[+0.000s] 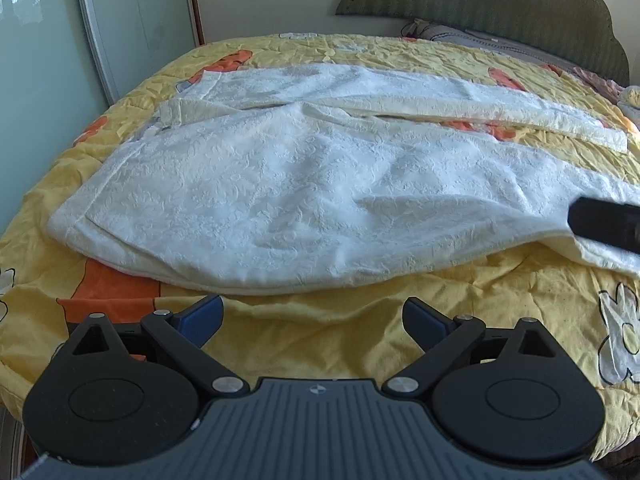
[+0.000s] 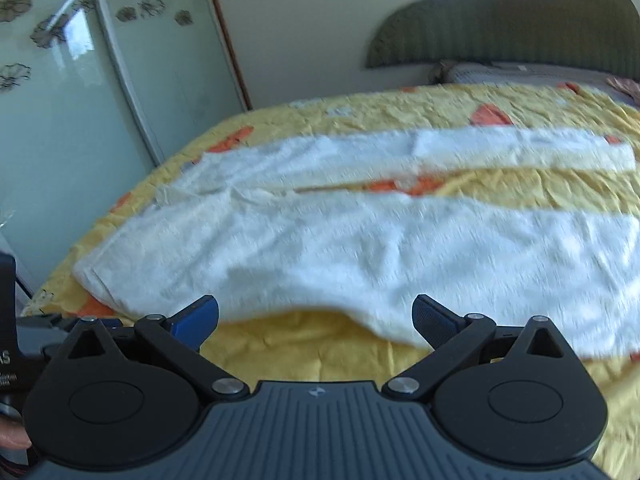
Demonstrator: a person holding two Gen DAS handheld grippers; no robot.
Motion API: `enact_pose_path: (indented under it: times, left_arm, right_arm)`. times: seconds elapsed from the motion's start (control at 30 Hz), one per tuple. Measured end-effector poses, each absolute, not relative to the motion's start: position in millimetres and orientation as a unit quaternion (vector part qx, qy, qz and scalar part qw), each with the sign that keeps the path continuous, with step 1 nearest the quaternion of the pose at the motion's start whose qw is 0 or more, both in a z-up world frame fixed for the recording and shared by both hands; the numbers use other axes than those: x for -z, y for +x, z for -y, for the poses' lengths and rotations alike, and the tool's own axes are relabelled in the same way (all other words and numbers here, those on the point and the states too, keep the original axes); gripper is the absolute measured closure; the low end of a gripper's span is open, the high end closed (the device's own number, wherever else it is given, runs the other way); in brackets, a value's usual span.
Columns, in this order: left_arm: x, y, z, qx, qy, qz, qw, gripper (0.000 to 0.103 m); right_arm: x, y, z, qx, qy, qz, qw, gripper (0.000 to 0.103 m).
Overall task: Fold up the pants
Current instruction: 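Grasp the waistband corners of the white pants with both grippers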
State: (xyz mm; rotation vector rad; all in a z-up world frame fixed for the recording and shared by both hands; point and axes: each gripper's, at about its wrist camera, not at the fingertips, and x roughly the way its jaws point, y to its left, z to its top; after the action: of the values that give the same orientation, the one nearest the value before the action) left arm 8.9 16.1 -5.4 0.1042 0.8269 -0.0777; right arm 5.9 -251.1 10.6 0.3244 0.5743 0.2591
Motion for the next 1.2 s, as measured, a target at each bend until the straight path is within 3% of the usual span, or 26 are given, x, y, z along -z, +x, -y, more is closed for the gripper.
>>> enact_pose_path:
  times: [0.2, 0.33, 0.67, 0.77, 0.83, 0.9, 0.93, 1.03, 1.1, 1.2]
  left_arm:
    - [-21, 39, -40, -0.006, 0.046, -0.360, 0.932, 0.005]
    - [-30, 75, -58, -0.034, 0.030, -0.356, 0.933, 0.004]
    - [-30, 162, -81, -0.072, 0.022, -0.380, 0.922, 0.004]
    - [-28, 182, -82, -0.076, 0.027, -0.388, 0.918, 0.004]
    - [-26, 195, -82, -0.072, 0.031, -0.395, 0.915, 0.004]
    - [-24, 211, -82, -0.067, 0.032, -0.405, 0.911, 0.004]
    - [-24, 219, -83, -0.063, 0.032, -0.407, 0.911, 0.004]
    - [-28, 250, -88, -0.067, 0.014, -0.408, 0.910, 0.004]
    - [-31, 278, -96, -0.064, -0.017, -0.407, 0.911, 0.004]
    - [-32, 319, -111, -0.061, -0.084, -0.414, 0.904, 0.007]
  right_arm:
    - [-43, 106, 249, -0.259, 0.114, -0.221, 0.933, 0.000]
    - [-43, 197, 218, -0.299, 0.003, -0.256, 0.919, 0.000]
    - [-7, 396, 176, -0.313, -0.047, -0.306, 0.898, 0.000]
    - [9, 442, 170, -0.324, -0.039, -0.331, 0.885, 0.011]
    - [18, 464, 168, -0.331, -0.028, -0.356, 0.873, 0.029]
    - [23, 477, 170, -0.344, -0.005, -0.370, 0.863, 0.037]
    - [23, 480, 171, -0.357, 0.001, -0.370, 0.858, 0.052]
    - [20, 473, 170, -0.360, -0.025, -0.360, 0.860, 0.081]
    - [16, 457, 159, -0.352, -0.086, -0.320, 0.875, 0.089]
    - [6, 405, 146, -0.332, -0.199, -0.228, 0.894, 0.092]
